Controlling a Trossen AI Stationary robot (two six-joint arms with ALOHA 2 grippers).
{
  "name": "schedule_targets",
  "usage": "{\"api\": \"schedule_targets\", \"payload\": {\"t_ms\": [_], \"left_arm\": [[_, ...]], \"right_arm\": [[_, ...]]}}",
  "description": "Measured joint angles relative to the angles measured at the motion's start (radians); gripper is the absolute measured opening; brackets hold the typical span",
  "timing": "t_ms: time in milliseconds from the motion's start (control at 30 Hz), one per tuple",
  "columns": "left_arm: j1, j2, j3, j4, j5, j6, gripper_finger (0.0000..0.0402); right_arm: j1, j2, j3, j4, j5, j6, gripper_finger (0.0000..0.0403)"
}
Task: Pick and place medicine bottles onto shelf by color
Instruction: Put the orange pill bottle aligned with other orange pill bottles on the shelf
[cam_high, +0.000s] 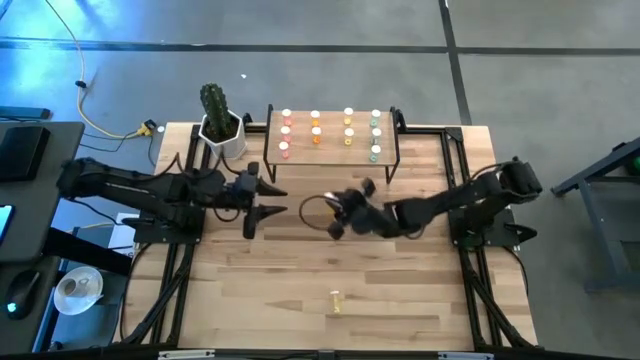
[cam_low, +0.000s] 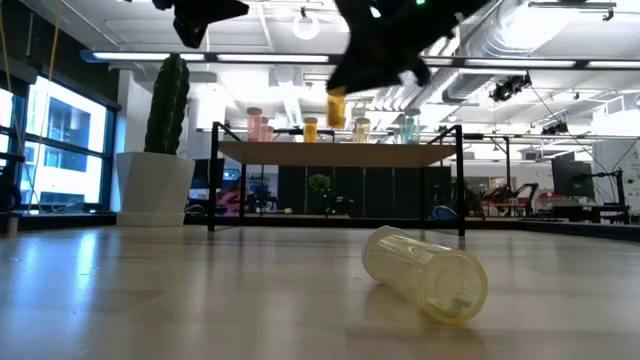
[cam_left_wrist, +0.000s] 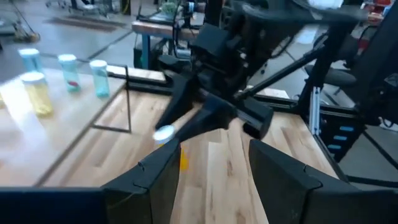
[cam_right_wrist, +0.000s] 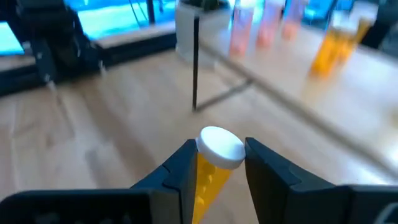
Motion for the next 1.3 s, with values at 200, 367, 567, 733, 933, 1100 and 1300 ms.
{"api": "schedule_targets", "payload": {"t_ms": [200,367,567,733,933,1100,1300], "left_arm": [[0.024,-0.034,0.0,-0.011,-0.001,0.056,0.0181],[0.048,-0.044,0.0,-0.025,-0.003,0.074,0.0181],[0.074,-0.044,0.0,-0.045,-0.003,0.074,0.0181],[0.092,-0.044,0.0,-0.06,-0.003,0.074,0.0181],[0.095,-0.044,0.0,-0.063,-0.005,0.074,0.0181],[0.094,-0.044,0.0,-0.073,-0.005,0.074,0.0181],[0.094,-0.044,0.0,-0.086,-0.007,0.1,0.0181]], "right_arm": [[-0.13,0.0,0.0,0.229,-0.102,-0.295,0.0103],[-0.217,0.0,0.0,0.359,-0.204,-0.484,0.0103],[-0.286,0.001,0.0,0.465,-0.325,-0.689,0.0103],[-0.317,0.041,0.0,0.561,-0.365,-0.784,0.0103],[-0.321,0.141,0.0,0.675,-0.263,-0.861,0.0103],[-0.321,0.203,-0.001,0.762,-0.224,-0.864,0.0103],[-0.328,0.228,-0.001,0.774,-0.153,-0.861,0.0103]]}}
